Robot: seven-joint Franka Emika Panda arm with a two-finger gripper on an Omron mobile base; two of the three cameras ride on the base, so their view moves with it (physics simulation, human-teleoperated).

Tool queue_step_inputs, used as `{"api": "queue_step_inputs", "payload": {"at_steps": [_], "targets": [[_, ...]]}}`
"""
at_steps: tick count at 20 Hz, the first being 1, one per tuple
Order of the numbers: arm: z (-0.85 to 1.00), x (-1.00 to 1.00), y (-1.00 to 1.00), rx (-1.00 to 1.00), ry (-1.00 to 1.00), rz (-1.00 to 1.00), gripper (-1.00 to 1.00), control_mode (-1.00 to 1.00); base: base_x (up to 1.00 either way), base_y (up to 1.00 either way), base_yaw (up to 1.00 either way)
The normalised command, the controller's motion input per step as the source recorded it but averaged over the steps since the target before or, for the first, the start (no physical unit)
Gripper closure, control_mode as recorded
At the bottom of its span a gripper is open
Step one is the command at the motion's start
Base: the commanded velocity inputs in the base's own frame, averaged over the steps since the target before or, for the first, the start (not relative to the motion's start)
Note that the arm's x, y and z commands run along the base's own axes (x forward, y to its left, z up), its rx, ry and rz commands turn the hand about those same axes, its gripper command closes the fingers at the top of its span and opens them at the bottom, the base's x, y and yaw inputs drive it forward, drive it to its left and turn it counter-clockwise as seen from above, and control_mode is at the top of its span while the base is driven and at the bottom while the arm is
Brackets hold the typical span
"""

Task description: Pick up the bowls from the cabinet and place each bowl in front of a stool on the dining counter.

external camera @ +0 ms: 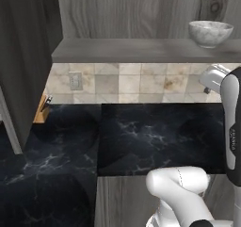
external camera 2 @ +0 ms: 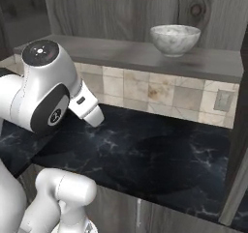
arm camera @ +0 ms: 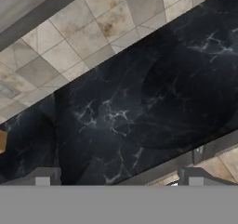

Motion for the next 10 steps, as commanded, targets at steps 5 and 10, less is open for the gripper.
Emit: {"api": "queue_step_inputs", "payload": {"at_steps": [5, 10], "targets": [[0.00, 0.00, 0.00, 0.00, 0.00, 0.00, -1.00, 1.00, 0.20, -0.04, -0.14], [0.00, 0.00, 0.00, 0.00, 0.00, 0.00, -1.00, 1.00, 0.14, 0.00, -0.02]]}}
